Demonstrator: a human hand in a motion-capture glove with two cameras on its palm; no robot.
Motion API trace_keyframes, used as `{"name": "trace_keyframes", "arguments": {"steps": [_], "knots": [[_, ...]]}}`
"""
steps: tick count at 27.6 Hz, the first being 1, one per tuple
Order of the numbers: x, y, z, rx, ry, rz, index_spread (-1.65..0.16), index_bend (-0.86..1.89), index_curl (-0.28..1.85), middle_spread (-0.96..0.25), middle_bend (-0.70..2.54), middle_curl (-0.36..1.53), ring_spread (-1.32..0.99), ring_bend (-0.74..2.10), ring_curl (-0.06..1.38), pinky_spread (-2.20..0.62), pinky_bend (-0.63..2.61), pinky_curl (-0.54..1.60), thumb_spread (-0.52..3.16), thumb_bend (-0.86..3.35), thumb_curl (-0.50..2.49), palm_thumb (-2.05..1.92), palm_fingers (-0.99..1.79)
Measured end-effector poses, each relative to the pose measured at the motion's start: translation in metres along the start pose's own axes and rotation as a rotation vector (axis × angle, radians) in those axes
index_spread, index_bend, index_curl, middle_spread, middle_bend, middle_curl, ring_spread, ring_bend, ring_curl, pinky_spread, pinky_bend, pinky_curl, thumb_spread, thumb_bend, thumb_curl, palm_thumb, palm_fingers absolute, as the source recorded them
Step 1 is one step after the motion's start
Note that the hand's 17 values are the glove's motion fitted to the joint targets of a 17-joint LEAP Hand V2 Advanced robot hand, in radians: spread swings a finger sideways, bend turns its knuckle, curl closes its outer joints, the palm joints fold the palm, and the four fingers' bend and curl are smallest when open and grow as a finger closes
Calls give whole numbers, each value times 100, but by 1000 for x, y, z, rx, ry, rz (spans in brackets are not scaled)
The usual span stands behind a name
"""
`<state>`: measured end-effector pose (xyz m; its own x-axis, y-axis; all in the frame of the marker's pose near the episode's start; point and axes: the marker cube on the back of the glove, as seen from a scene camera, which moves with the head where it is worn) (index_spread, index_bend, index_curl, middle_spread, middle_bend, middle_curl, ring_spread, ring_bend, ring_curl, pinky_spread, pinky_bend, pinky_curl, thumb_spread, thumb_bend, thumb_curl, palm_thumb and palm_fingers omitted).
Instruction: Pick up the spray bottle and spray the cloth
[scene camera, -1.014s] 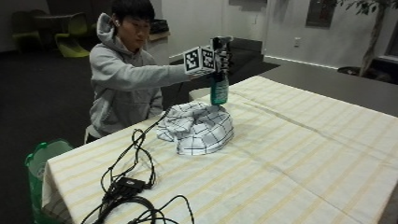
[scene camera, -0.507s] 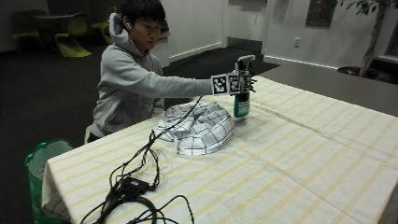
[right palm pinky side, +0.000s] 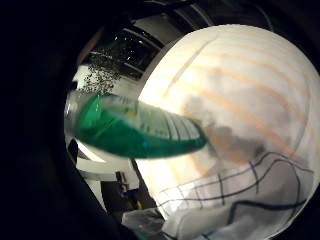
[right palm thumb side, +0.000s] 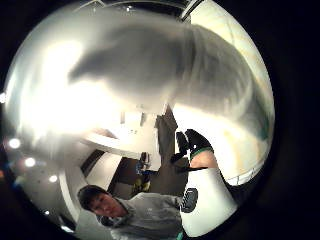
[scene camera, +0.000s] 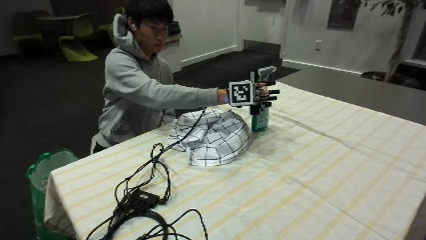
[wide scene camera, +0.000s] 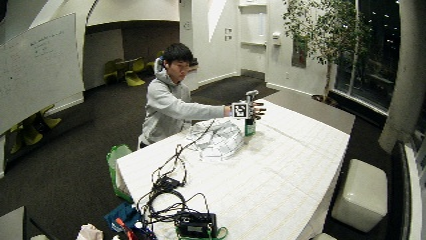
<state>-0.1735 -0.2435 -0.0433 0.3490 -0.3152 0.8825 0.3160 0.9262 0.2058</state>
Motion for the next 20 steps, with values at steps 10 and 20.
{"name": "trace_keyframes", "arguments": {"steps": [10, 20], "knots": [[0, 18, -25, 194, 94, -25, -38, 6, 24, 0, 17, 33, -1, 31, 30, 14, 71, 40, 70, -4, 56, 82, -7], [-1, 57, -35, 210, 115, -49, -39, 13, 21, -1, 19, 32, 0, 30, 30, 18, 68, 38, 76, -4, 51, 82, -3]]}}
